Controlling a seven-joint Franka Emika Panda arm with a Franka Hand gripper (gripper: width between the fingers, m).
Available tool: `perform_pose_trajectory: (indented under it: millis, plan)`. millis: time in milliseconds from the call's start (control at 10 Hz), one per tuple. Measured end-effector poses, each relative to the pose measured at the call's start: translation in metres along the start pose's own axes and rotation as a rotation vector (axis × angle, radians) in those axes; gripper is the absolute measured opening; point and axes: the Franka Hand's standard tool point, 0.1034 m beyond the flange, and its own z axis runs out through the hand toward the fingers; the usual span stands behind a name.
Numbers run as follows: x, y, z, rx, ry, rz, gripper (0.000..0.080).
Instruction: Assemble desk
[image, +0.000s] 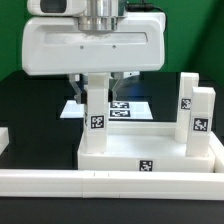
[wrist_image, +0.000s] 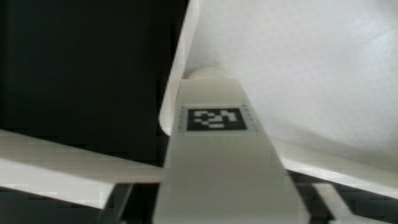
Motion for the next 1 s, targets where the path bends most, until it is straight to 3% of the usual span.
perform_pose_trajectory:
  millis: [600,1000]
  plan:
    - [-0.001,0.002,0.001,0.010,0.002,0.354,0.0288]
    - [-0.007,0.013,0.000,0.004,0.000,0.631,0.0290]
